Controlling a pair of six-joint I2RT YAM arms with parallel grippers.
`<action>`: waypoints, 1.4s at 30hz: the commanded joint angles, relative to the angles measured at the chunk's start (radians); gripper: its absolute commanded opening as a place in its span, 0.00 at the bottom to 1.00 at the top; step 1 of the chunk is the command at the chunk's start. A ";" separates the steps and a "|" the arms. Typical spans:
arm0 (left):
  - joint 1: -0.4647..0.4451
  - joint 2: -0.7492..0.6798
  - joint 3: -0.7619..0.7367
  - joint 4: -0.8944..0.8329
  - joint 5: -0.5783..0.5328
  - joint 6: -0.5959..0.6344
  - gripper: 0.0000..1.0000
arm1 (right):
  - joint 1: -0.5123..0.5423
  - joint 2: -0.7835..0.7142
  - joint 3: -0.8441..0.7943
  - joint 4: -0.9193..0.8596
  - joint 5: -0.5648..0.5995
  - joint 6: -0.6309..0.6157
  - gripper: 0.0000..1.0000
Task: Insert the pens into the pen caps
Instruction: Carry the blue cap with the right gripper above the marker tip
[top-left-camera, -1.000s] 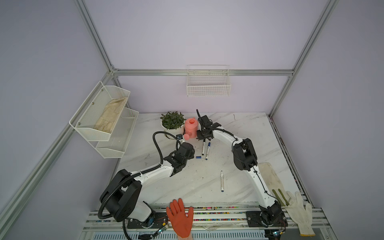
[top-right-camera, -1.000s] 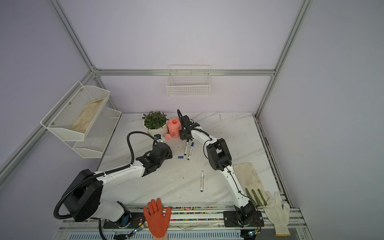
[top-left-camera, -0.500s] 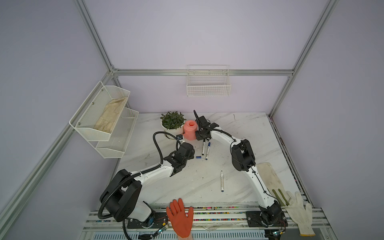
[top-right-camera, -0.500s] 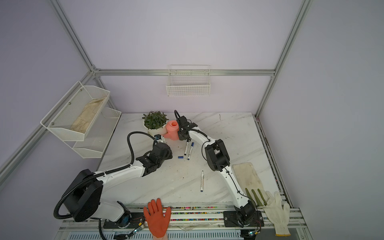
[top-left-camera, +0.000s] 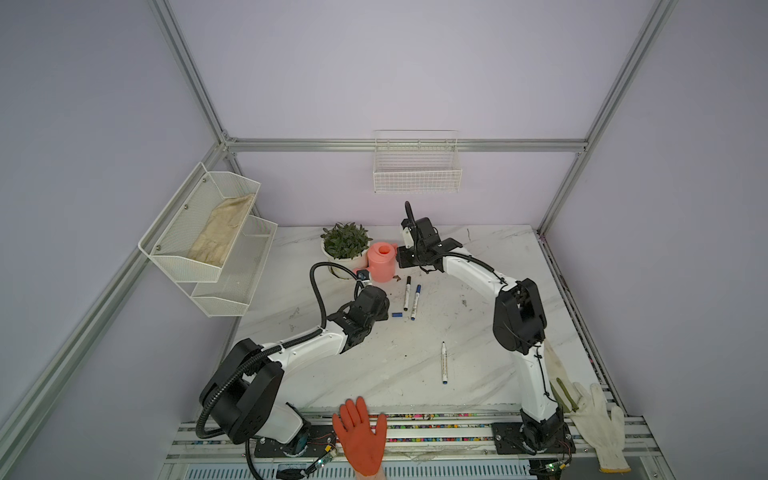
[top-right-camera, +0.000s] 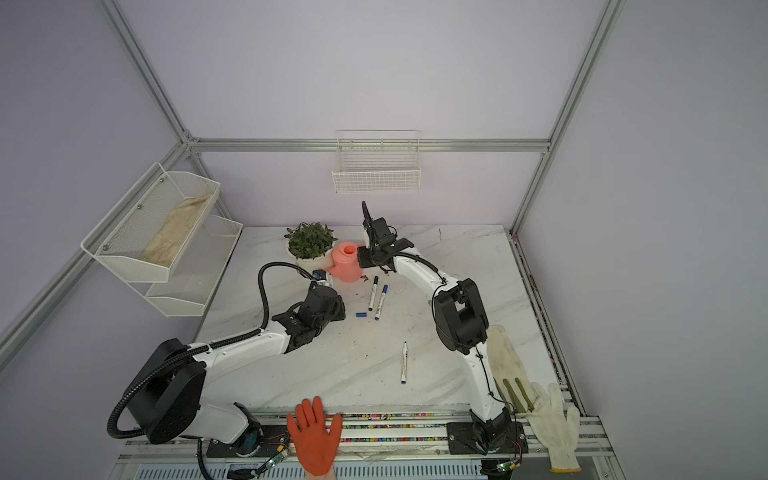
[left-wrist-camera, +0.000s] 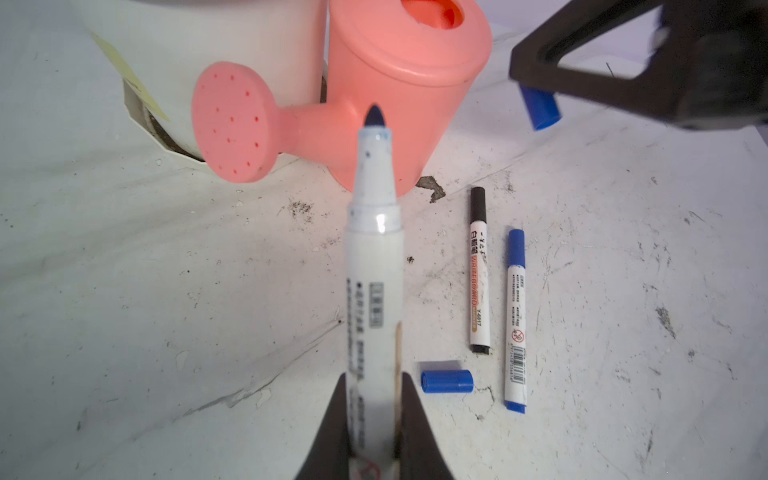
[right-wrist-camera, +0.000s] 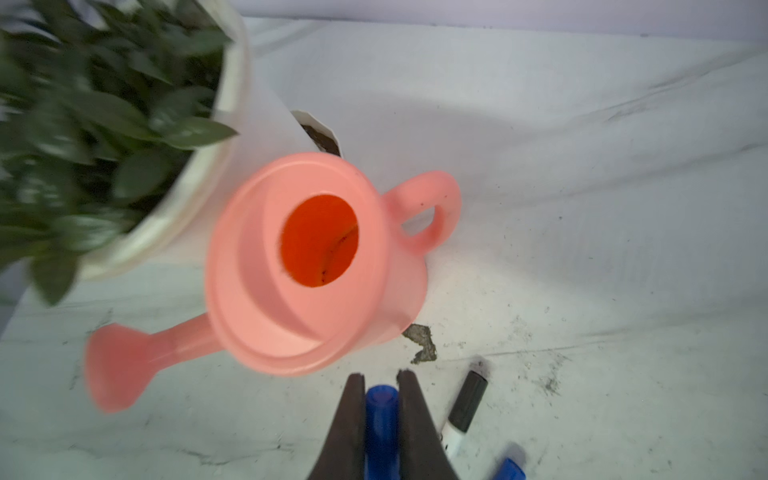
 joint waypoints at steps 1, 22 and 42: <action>0.003 -0.039 -0.039 0.108 0.120 0.083 0.00 | -0.014 -0.147 -0.144 0.107 -0.076 0.012 0.01; -0.012 -0.056 -0.057 0.320 0.540 0.173 0.00 | -0.014 -0.589 -0.732 0.682 -0.348 0.126 0.00; -0.020 -0.067 -0.077 0.388 0.532 0.167 0.00 | -0.016 -0.544 -0.722 0.717 -0.319 0.144 0.00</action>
